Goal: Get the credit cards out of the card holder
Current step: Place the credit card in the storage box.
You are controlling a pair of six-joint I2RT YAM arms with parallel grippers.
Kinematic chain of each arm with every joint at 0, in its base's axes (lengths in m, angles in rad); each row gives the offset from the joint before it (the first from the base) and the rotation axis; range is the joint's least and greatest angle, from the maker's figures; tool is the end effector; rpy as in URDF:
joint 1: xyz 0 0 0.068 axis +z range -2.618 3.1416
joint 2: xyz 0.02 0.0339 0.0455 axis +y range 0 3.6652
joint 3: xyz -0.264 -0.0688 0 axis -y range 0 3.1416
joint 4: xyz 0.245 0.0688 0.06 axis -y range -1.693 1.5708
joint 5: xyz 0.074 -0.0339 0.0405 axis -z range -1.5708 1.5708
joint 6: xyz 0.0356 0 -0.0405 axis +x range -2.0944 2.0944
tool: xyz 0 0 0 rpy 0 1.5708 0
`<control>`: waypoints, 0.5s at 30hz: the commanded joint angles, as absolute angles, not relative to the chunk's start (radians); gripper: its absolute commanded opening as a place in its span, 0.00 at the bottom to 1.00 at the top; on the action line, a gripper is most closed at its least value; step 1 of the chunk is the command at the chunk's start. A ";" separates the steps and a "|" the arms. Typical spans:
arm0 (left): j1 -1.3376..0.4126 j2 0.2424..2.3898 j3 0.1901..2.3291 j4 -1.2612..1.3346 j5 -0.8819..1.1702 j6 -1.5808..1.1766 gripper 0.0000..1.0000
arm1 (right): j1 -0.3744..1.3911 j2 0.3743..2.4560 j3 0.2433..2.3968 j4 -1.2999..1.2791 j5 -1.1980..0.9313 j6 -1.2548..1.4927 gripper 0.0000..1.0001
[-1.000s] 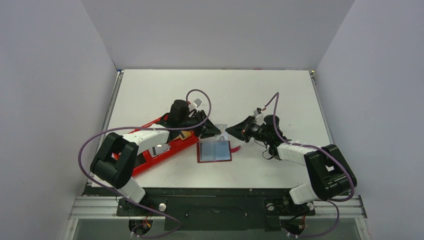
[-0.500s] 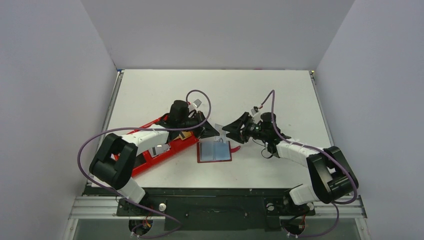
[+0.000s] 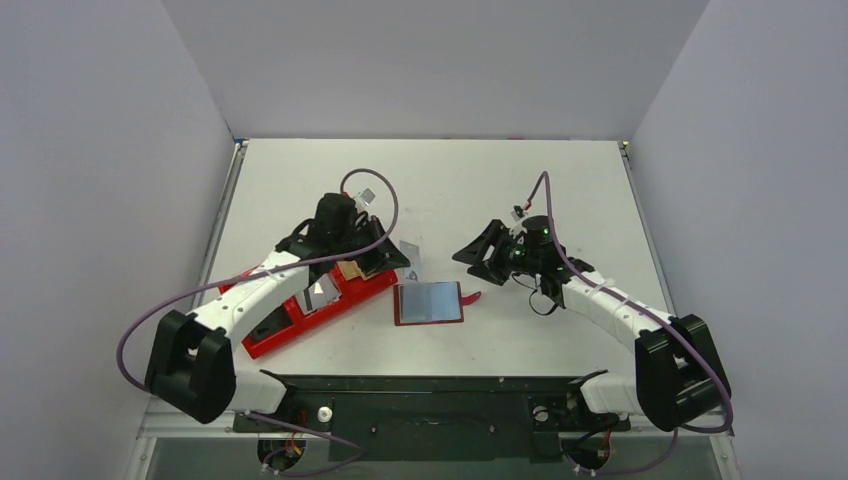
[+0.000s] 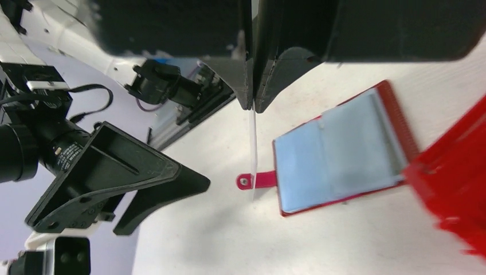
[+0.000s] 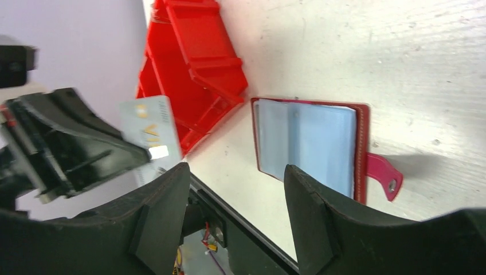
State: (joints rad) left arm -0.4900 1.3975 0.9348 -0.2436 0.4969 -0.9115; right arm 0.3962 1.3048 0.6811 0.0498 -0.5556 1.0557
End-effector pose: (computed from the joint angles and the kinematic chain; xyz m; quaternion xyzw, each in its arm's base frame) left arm 0.2572 -0.1564 0.2495 -0.0834 0.8822 -0.4325 0.1664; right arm 0.2437 0.1223 0.2172 0.1495 0.8416 0.4853 0.1839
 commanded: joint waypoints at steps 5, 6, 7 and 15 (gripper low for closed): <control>-0.399 1.194 1.078 -0.696 0.110 -0.734 0.00 | 0.399 1.292 0.716 0.003 -0.502 0.997 0.57; -0.390 1.184 1.084 -0.725 0.089 -0.720 0.00 | 0.399 1.294 0.719 0.003 -0.502 0.994 0.57; -0.374 1.168 1.101 -0.779 0.039 -0.714 0.00 | 0.399 1.298 0.722 -0.012 -0.501 0.988 0.57; -0.330 1.117 1.141 -1.017 -0.215 -0.682 0.00 | 0.399 1.328 0.750 -0.050 -0.509 0.963 0.57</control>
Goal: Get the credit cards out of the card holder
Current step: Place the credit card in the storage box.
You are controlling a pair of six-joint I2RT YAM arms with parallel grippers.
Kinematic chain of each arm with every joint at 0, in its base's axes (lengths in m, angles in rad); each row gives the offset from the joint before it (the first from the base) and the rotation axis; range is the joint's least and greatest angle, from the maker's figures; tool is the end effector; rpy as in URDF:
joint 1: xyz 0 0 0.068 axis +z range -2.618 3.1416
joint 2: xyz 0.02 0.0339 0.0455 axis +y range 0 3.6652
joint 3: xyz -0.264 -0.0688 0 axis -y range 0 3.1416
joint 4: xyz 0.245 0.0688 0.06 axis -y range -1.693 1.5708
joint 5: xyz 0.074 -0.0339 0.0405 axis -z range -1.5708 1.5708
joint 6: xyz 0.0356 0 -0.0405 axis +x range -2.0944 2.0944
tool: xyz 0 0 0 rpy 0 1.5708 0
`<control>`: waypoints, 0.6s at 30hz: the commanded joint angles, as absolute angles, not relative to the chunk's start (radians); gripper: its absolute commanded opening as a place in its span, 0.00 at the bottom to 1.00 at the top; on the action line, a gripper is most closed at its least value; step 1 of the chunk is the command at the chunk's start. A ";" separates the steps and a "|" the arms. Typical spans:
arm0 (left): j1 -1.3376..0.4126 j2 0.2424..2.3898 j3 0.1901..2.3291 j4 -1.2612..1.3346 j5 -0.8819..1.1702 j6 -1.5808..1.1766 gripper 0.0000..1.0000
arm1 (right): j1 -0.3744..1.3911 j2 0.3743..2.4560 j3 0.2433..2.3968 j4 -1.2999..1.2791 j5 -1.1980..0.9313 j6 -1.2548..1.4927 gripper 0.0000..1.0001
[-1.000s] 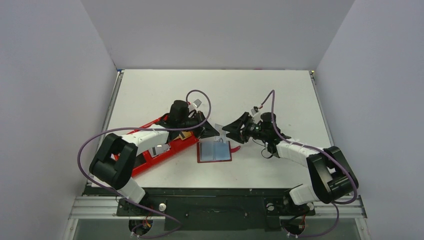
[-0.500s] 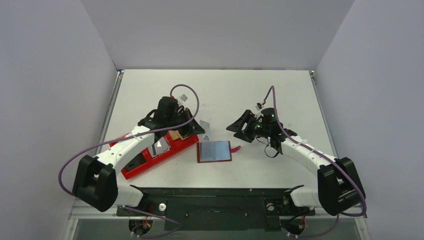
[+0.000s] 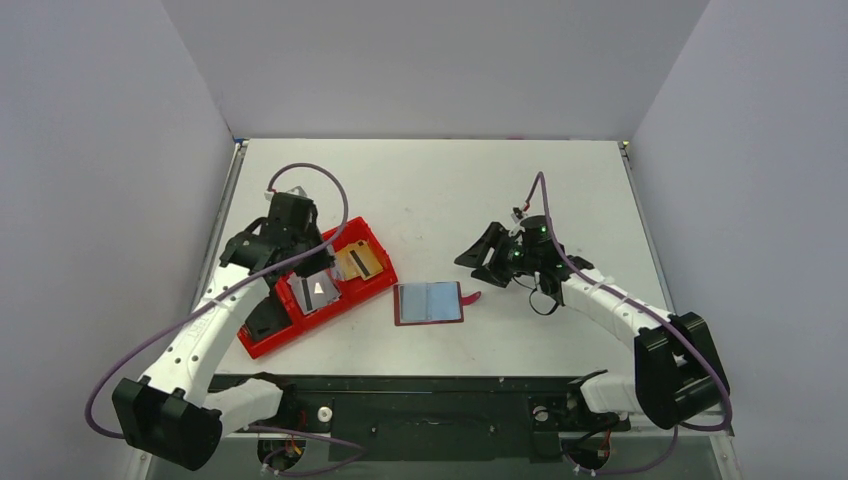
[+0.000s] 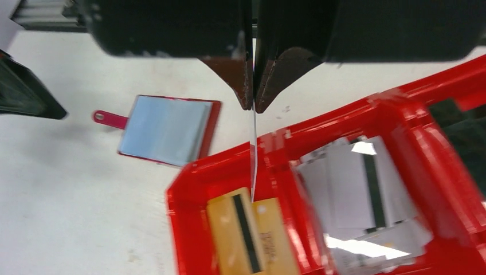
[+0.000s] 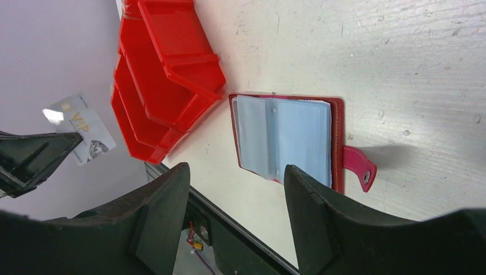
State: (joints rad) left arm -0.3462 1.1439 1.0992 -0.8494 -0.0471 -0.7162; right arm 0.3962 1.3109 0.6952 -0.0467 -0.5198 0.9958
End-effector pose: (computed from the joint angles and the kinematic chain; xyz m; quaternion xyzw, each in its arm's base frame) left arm 0.2139 -0.0754 0.3174 -0.1812 0.9255 -0.1489 0.2974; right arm 0.2418 0.1203 0.2116 0.1488 0.8630 0.4491 0.1773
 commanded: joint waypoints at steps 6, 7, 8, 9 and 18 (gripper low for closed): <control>-0.325 1.146 1.134 -1.081 -0.315 -0.697 0.00 | 0.400 1.334 0.751 -0.061 -0.518 0.947 0.57; -0.324 1.162 1.129 -1.074 -0.326 -0.699 0.00 | 0.399 1.334 0.750 -0.059 -0.520 0.947 0.57; -0.324 1.171 1.127 -1.069 -0.341 -0.700 0.00 | 0.399 1.334 0.747 -0.059 -0.521 0.947 0.57; -0.323 1.194 1.125 -1.059 -0.347 -0.700 0.00 | 0.400 1.334 0.746 -0.058 -0.522 0.945 0.57; -0.323 1.354 1.127 -0.987 -0.434 -0.697 0.00 | 0.399 1.314 0.728 -0.063 -0.529 0.936 0.57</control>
State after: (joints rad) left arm -0.3290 1.3109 1.0996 -1.0298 -0.3565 -0.7013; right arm 0.3962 1.3315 0.7147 -0.0704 -0.5213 0.9543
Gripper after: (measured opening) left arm 0.006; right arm 0.570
